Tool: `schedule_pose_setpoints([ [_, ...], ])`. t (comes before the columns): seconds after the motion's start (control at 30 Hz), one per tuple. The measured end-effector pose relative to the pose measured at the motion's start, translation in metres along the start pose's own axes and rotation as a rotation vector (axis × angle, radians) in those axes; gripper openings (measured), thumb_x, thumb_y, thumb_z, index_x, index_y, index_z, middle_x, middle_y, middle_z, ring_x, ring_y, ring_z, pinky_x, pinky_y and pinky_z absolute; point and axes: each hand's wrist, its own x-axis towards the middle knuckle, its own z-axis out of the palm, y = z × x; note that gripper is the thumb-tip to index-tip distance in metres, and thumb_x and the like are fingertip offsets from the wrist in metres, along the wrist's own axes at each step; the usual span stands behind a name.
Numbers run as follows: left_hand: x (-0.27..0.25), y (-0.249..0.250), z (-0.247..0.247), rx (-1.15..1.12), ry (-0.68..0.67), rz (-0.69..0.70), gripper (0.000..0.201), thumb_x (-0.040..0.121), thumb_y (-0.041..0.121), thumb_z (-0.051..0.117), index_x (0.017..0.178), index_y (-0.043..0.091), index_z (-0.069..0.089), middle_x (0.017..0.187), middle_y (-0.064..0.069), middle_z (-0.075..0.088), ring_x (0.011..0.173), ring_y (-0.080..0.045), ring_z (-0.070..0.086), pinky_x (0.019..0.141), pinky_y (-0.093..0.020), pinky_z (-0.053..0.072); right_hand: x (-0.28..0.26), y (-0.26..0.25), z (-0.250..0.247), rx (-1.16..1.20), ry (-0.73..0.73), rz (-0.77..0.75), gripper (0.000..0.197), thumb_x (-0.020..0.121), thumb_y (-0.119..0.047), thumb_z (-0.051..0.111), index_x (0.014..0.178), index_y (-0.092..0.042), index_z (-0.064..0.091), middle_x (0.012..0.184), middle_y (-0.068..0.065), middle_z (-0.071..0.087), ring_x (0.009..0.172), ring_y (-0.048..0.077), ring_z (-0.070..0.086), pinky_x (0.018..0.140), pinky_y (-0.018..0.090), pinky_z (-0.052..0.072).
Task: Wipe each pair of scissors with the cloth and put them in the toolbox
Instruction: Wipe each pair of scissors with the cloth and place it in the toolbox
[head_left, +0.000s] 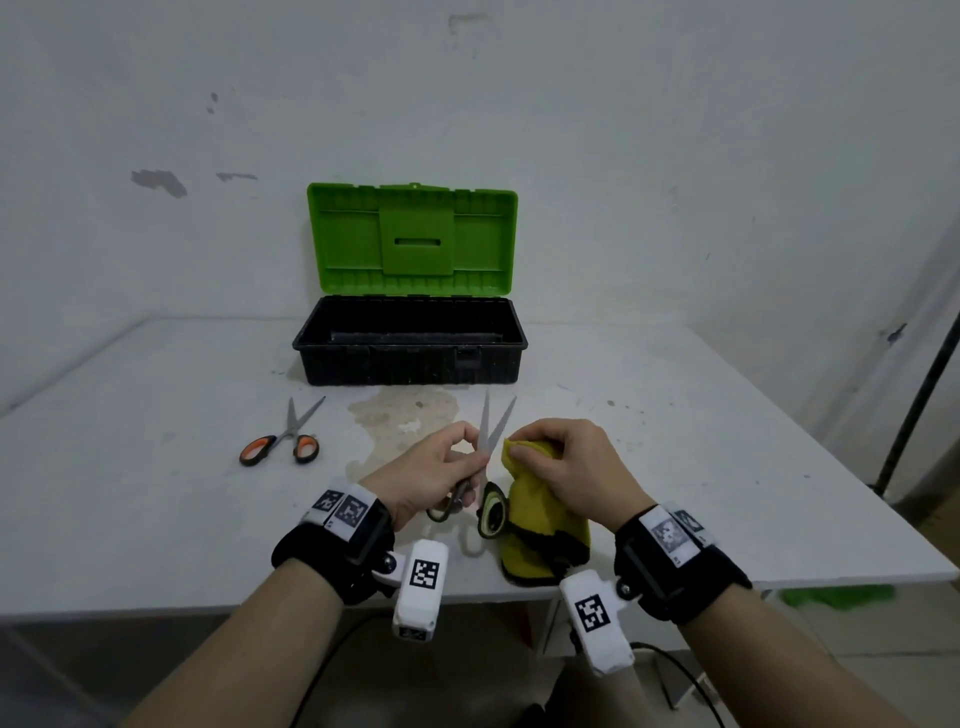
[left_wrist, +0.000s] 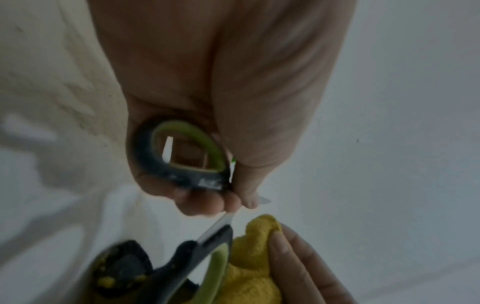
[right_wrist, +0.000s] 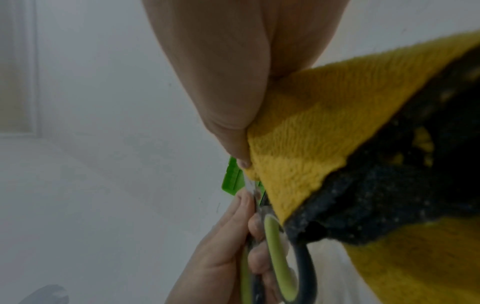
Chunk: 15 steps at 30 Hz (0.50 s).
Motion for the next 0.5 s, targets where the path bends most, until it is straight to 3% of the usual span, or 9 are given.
schedule_pose_setpoints([
  [0.13,-0.001,-0.005,-0.005,0.048,0.035,0.015,0.013,0.099,0.02,0.058,0.1,0.009,0.051,0.074,-0.007,0.061,0.048,-0.011,0.045,0.043,-0.02,0.035,-0.005,0.012,-0.007,0.109,0.006,0.068,0.006,0.092,-0.028,0.061,0.093,-0.032,0.065,0.088,-0.007,0.068,0.073,0.014,0.063,0.07,0.034,0.053],
  [0.23,-0.002,-0.008,-0.008,0.098,0.033,0.022,0.012,0.098,0.018,0.059,0.1,0.006,0.055,0.077,-0.008,0.066,0.049,-0.012,0.046,0.045,-0.02,0.036,-0.008,0.015,-0.012,0.164,-0.005,0.101,0.012,0.095,-0.025,0.057,0.093,-0.033,0.065,0.091,-0.001,0.066,0.079,0.031,0.064,0.07,0.042,0.053],
  [0.37,-0.003,-0.009,-0.009,0.154,0.039,0.039,0.011,0.097,0.017,0.061,0.092,0.007,0.062,0.073,-0.003,0.066,0.05,-0.011,0.046,0.046,-0.019,0.036,-0.011,0.015,-0.014,0.273,-0.039,0.168,0.009,0.087,-0.027,0.07,0.093,-0.032,0.071,0.099,-0.001,0.067,0.086,0.025,0.067,0.076,0.038,0.057],
  [0.5,-0.003,-0.006,-0.011,0.159,0.059,0.041,0.013,0.096,0.013,0.062,0.095,0.0,0.064,0.07,0.0,0.066,0.049,-0.01,0.046,0.044,-0.017,0.035,-0.009,0.014,-0.022,0.333,-0.103,0.168,0.032,0.081,-0.005,0.072,0.105,-0.025,0.067,0.098,0.003,0.07,0.086,0.019,0.068,0.073,0.028,0.057],
])
